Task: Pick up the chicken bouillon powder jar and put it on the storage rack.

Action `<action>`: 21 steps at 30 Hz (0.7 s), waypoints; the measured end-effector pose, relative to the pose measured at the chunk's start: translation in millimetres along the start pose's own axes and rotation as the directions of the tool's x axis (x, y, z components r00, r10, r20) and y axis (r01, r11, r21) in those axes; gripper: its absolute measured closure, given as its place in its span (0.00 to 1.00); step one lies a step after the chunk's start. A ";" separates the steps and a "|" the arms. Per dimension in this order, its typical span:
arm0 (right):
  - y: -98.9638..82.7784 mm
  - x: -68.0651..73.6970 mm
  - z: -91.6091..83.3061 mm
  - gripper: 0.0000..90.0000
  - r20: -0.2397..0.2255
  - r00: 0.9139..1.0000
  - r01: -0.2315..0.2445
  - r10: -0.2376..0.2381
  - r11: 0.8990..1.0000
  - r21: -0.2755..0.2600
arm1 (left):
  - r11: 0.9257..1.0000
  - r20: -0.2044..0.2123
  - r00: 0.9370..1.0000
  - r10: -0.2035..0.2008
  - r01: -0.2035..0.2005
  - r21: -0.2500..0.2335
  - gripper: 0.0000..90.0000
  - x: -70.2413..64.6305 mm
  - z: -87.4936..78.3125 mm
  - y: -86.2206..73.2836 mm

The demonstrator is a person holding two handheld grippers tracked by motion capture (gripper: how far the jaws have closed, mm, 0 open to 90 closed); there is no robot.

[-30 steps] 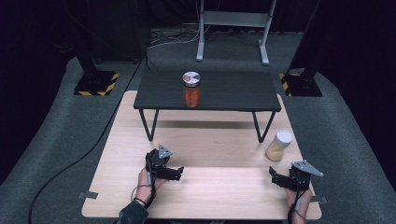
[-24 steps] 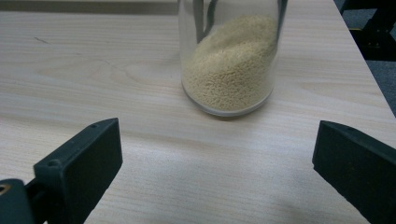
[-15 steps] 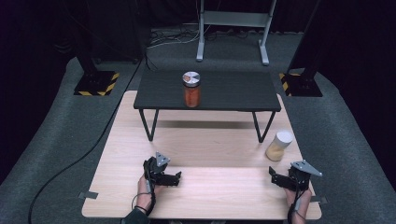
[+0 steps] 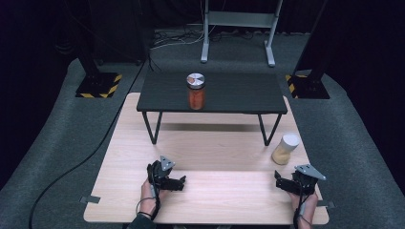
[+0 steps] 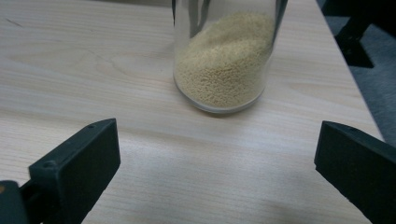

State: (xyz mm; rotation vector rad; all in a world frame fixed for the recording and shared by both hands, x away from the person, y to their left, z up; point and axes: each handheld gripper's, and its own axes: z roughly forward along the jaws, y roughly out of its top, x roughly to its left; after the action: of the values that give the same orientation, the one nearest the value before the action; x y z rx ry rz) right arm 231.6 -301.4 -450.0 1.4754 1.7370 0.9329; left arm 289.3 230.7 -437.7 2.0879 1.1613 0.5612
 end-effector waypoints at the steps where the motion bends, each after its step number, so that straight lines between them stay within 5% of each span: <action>1: 1.7 1.9 0.5 0.00 0.005 1.000 0.012 -0.012 1.000 0.005 | 1.000 -0.005 1.000 0.007 -0.007 0.000 0.00 -1.3 -0.4 -0.1; 7: 16.8 -0.5 1.6 0.00 -0.008 1.000 0.016 -0.017 0.997 -0.074 | 1.000 0.016 1.000 -0.018 0.018 0.006 0.00 4.3 1.1 1.0; 14: 35.1 -11.1 12.4 0.00 -0.018 1.000 0.007 -0.011 0.980 -0.197 | 1.000 0.018 1.000 -0.023 0.023 0.008 0.00 4.7 1.2 1.2; 21: 44.3 -8.5 23.1 0.00 -0.005 1.000 0.015 -0.016 0.973 -0.231 | 0.999 0.030 0.999 -0.035 0.035 0.016 0.00 8.3 1.9 2.5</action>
State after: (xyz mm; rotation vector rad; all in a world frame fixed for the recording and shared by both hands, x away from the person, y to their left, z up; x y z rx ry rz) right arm 275.1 -302.8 -424.1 1.3072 1.5821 1.0928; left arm 296.2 236.2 -436.8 2.0778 1.1861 0.5038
